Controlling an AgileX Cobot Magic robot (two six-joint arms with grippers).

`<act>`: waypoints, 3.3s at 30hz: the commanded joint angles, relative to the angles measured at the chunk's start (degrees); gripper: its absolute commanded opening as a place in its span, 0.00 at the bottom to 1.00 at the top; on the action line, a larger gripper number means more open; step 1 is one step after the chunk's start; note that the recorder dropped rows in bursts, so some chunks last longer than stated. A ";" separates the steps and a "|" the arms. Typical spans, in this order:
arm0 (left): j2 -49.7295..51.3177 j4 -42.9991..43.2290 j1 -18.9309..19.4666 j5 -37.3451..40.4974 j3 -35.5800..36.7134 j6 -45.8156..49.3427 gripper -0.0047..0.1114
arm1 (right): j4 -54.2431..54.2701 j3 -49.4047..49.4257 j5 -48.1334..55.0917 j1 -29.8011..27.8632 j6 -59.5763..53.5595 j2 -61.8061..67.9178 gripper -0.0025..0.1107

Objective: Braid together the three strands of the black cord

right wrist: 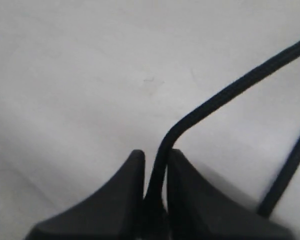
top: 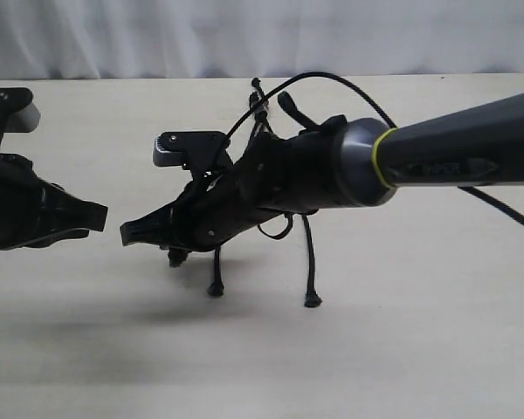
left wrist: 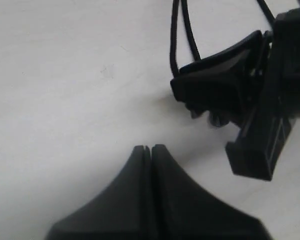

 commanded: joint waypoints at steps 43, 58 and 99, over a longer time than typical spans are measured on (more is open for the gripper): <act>7.94 -1.65 -10.86 -2.67 -0.38 0.50 0.04 | -38.70 -6.99 34.68 -24.89 19.99 -0.16 0.06; 40.33 -1.65 -24.99 3.45 -34.79 -2.11 0.13 | -24.95 -6.64 36.59 -32.60 9.53 -0.16 0.06; 46.08 25.66 -26.92 18.25 -48.64 -13.56 0.04 | -25.11 -6.64 33.87 -32.71 9.53 -0.16 0.06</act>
